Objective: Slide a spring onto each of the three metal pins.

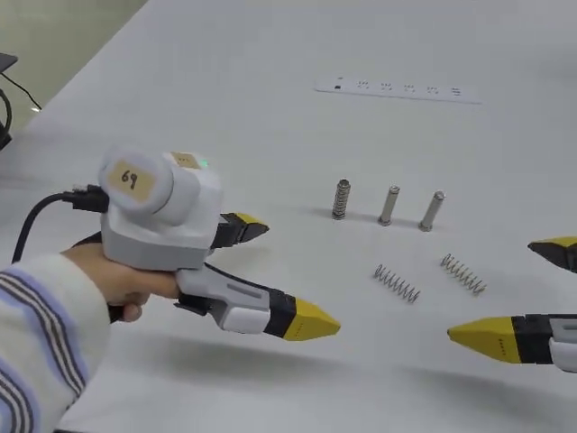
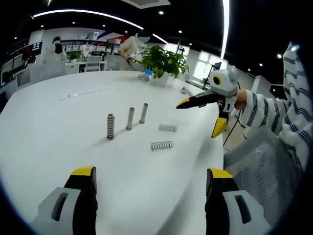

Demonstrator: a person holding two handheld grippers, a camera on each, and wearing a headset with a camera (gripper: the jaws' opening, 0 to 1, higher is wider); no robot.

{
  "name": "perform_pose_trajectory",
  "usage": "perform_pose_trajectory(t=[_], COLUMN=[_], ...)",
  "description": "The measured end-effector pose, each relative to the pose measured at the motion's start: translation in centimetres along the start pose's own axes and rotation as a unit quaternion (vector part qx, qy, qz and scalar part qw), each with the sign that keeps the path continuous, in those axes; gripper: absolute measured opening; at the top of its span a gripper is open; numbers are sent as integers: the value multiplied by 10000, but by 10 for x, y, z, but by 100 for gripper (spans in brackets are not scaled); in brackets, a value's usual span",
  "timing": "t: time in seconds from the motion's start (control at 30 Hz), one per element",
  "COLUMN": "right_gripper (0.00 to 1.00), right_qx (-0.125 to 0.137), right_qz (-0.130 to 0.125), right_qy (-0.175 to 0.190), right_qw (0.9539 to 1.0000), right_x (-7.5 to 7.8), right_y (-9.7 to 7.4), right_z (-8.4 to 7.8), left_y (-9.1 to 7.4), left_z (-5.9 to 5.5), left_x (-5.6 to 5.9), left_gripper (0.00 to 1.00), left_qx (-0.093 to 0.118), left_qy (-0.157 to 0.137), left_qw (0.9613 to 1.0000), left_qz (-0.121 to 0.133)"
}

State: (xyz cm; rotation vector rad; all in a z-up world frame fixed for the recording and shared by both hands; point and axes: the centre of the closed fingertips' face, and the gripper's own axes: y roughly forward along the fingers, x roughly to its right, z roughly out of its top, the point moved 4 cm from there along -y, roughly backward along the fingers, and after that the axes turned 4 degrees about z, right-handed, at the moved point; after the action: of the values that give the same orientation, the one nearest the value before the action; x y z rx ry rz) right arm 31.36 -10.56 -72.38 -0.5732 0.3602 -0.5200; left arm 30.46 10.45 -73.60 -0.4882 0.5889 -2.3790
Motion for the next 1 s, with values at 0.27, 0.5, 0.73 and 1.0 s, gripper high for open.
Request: perform_pose_trajectory(t=[0.27,0.5,0.73,1.0], right_gripper=[100,99,98,97], right_qx=[-74,11,77,142], right_qz=[21,-108,-174,-174], right_qy=[25,66,110,167], right_qw=[10000,9999,9998,9996], right_x=[-4,-3,-2,-3], right_y=[-1,-5,-7,-5], right_z=[-6,-7,-6,-5], left_y=[5,15,29,45], left_z=[1,2,4,11], left_x=[1,4,5,7], left_gripper=[78,76,69,59], left_qx=[-72,-264,-411,-521], left_qy=[2,203,460,733], left_qw=[9999,9990,9972,9941], left_qz=[-151,-289,-426,-601])
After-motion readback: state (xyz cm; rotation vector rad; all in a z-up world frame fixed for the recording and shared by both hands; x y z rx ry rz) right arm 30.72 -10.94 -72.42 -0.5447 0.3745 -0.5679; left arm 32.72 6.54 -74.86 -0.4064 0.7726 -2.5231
